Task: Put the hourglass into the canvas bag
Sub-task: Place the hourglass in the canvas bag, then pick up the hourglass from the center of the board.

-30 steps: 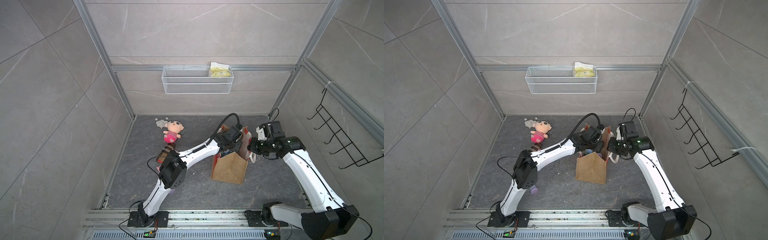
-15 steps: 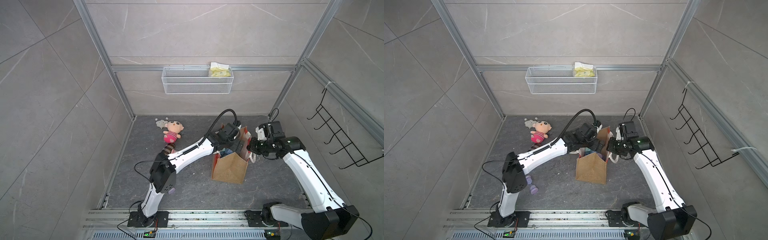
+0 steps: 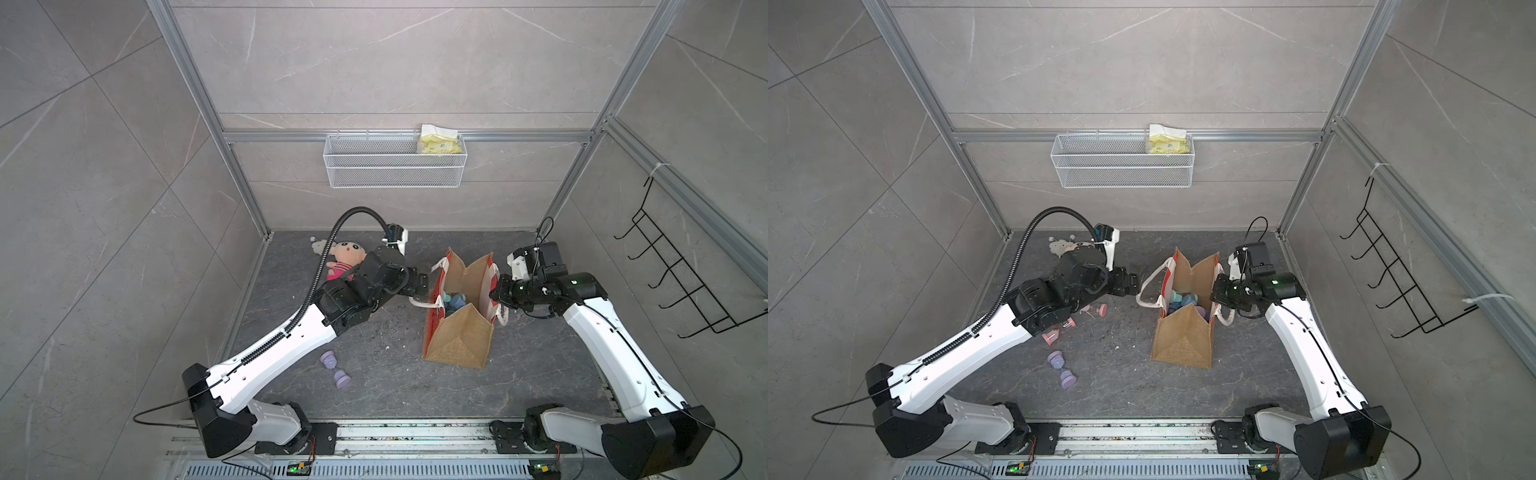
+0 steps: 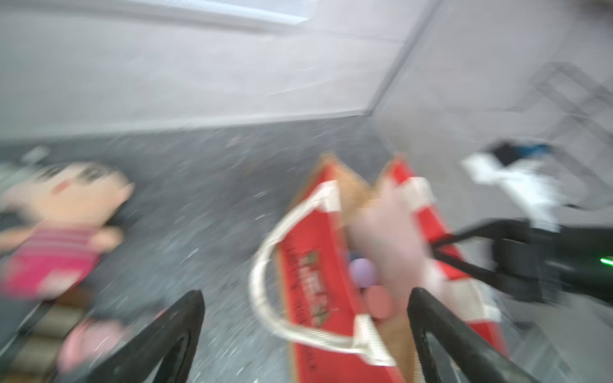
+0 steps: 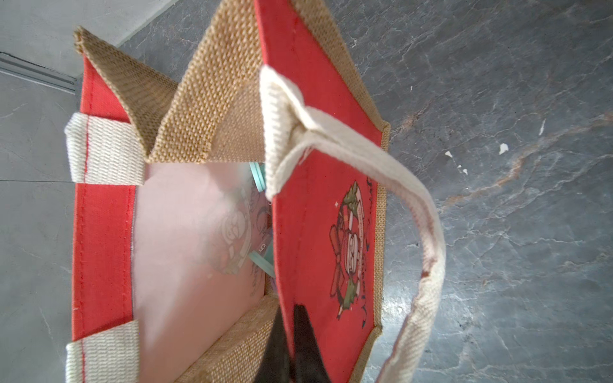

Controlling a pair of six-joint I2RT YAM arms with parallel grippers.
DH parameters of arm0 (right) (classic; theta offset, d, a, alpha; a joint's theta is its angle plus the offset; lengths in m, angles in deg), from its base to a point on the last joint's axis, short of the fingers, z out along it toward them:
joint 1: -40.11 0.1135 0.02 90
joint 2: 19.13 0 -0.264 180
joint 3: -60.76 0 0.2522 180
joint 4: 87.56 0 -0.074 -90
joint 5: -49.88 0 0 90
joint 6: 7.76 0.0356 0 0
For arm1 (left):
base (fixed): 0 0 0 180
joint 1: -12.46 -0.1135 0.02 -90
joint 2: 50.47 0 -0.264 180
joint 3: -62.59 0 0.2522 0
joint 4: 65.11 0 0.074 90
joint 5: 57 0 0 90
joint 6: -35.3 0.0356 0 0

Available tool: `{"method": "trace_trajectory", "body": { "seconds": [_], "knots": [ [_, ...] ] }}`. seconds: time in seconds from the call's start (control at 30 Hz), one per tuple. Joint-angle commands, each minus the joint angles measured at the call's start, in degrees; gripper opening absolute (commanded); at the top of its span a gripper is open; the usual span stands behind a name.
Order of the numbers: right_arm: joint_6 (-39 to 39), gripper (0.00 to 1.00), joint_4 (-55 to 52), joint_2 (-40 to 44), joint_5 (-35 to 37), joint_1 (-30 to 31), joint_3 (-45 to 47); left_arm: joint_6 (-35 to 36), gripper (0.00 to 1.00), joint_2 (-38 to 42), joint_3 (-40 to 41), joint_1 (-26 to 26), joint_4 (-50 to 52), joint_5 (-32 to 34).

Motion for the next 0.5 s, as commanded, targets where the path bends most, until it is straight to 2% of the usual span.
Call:
{"method": "trace_trajectory", "body": {
  "seconds": [0.0,0.1,0.23,0.47],
  "knots": [
    [-0.88,0.03,1.14,0.95,-1.35,0.68,-1.32,-10.86,0.97,-0.68,4.42,-4.19,13.82,6.08],
    [-1.13,0.06,0.62,0.96,-1.02,0.81,-1.32,-17.13,0.96,-2.44,7.7,-6.77,15.49,5.64],
    [-1.32,0.11,0.11,0.71,-0.57,0.88,-1.67,-26.5,0.96,-5.95,12.25,-9.75,9.95,2.37],
    [-1.27,0.24,0.01,1.04,-1.6,0.83,-1.41,-43.9,0.93,-18.4,8.76,-12.64,7.09,-0.62]
  ]
}}
